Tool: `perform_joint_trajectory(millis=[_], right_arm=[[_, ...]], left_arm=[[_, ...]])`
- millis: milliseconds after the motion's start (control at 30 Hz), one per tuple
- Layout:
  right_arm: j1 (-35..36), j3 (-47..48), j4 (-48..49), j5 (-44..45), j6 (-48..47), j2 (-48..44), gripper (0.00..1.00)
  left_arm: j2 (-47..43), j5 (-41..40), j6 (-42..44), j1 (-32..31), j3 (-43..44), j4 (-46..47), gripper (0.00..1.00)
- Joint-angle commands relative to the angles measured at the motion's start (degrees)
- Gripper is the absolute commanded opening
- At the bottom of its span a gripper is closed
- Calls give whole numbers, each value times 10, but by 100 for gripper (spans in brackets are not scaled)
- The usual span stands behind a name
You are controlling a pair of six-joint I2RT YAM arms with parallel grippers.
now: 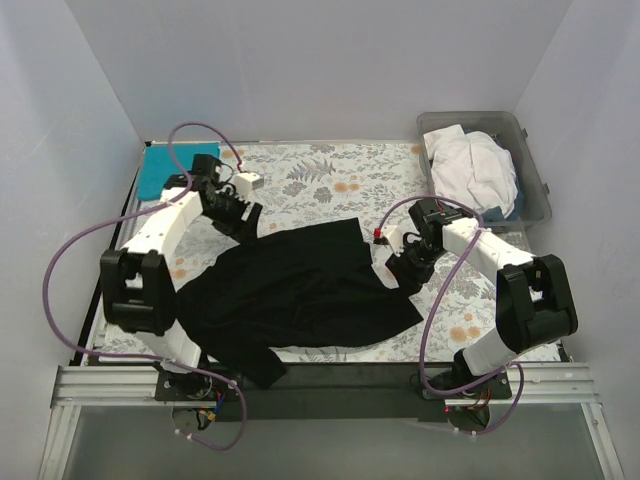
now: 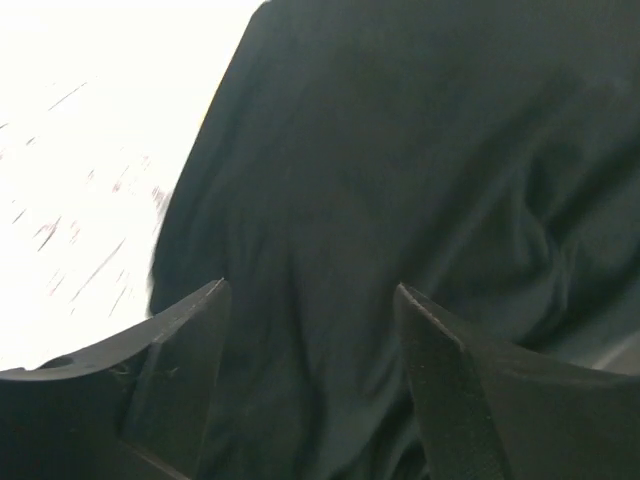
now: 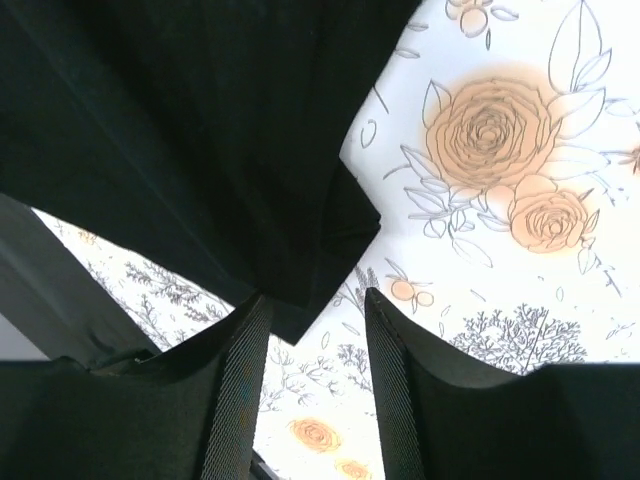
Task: Fold and stack the t-shirts
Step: Flatten the tshirt out
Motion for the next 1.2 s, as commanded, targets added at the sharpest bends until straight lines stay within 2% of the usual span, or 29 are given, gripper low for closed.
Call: perform_joint_trajectory(millis=[0, 67, 100, 167, 267, 300, 367, 500, 567, 600, 633, 667, 700, 767, 800, 833, 967, 1167], right_arm=[[-12, 12, -35, -2, -1, -16, 51], [-13, 11, -37, 7, -1, -11, 54], [-13, 10, -37, 11, -2, -6, 59], [-15, 10, -33, 17, -1, 13, 63], [-14, 17, -29, 12, 5, 51, 64], [-14, 20, -28, 8, 8, 60, 63], [-13, 29, -24, 1, 16, 85, 63], [-12, 38, -19, 3, 15, 115, 59], [-13, 35, -18, 12, 9, 130, 57], [-12, 33, -18, 14, 5, 133, 53], [-11, 29, -18, 20, 2, 137, 48], [-12, 21, -17, 23, -2, 137, 42], [-13, 16, -17, 26, -5, 137, 30], [-12, 6, -19, 31, -13, 136, 18], [-11, -4, -20, 33, -19, 133, 7], [-10, -11, -20, 37, -22, 128, 1], [-3, -45, -30, 41, -49, 101, 1], [-1, -65, -61, 45, -90, 66, 1]], left_arm=[[73, -42, -95, -28, 20, 93, 66], [94, -52, -103, -44, 24, 105, 70], [104, -73, -105, -48, 19, 124, 70], [108, -96, -103, -63, 10, 141, 70], [124, -125, -99, -72, -4, 151, 66], [129, -134, -96, -73, -14, 154, 60], [129, -150, -86, -74, -33, 161, 54], [122, -180, -73, -74, -81, 159, 29], [95, -183, -69, -64, -117, 157, 23], [84, -184, -65, -59, -127, 155, 20], [74, -188, -61, -47, -150, 152, 12], [55, -194, -56, -38, -160, 149, 8], [44, -196, -45, -29, -170, 141, 3], [18, -200, -32, 15, -197, 134, 0], [11, -202, -23, 31, -206, 125, 0], [4, -205, -4, 73, -213, 122, 0], [-33, -220, 52, 146, -261, 114, 0], [-55, -252, 85, 174, -301, 104, 0]])
